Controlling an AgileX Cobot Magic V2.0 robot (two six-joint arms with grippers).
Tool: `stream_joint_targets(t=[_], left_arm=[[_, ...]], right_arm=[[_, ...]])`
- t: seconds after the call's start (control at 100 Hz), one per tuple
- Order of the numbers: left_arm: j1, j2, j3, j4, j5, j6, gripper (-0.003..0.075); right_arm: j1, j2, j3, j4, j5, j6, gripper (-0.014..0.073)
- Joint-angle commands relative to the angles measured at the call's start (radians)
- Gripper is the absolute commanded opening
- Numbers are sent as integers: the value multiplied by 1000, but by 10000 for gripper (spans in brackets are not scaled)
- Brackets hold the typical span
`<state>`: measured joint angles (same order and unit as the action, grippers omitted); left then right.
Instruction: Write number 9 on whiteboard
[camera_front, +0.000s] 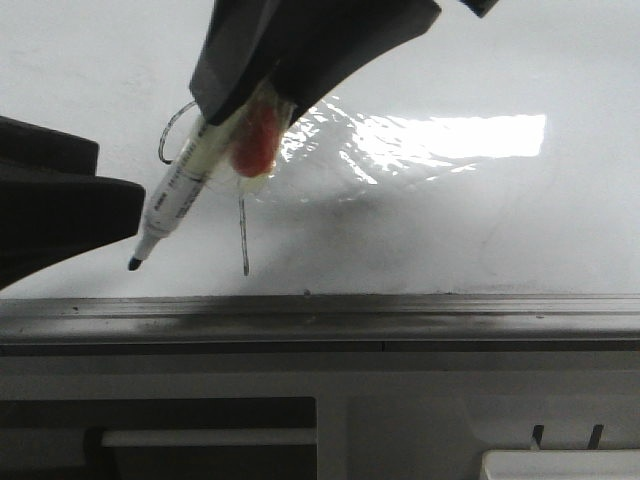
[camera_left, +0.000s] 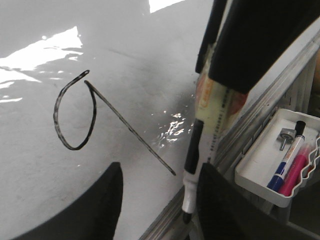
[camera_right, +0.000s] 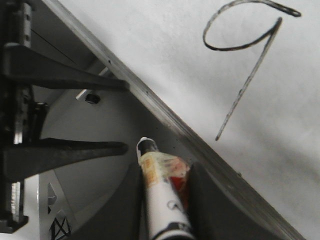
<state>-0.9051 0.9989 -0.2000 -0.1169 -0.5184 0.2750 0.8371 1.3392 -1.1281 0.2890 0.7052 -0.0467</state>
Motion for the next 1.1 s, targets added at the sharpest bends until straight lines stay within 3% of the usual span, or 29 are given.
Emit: stream_joint_targets(t=[0.0,0.21,0.42,0.49,0.61,0.77,0.84,1.01,1.09], left_arm=[[-1,23,-24,30,-131,-6,313],[-1,42,-24,131,-151,-6,313],[-1,42,-24,107,-152,-6,308],[-1,42,-24,107,-152,-6,231],[-1,42,-24,107,-152,-6,-22],[-1,42,-24,106,-152,-6,-20],[-1,42,-24,91,-152,-6,-20],[-1,42,-24,-140,-153,-51,-20],[-1,42,-24,-307,-167,-51,-20]], right_arm=[[10,-31,-24,27,-69,-1,-68],[10,-31,-24,58,-70,-1,-68],[10,-31,-24,93,-68,-1,-68],[10,-31,-24,95,-64,-1,-68],[10,-31,-24,95,-61,-1,-69],[10,-31,-24,95,-64,-20,-56],[10,-31,-24,95,-70,-20,34],[8,-29,-24,93,-77,-20,449],[8,-29,-24,92,-82,-20,508]])
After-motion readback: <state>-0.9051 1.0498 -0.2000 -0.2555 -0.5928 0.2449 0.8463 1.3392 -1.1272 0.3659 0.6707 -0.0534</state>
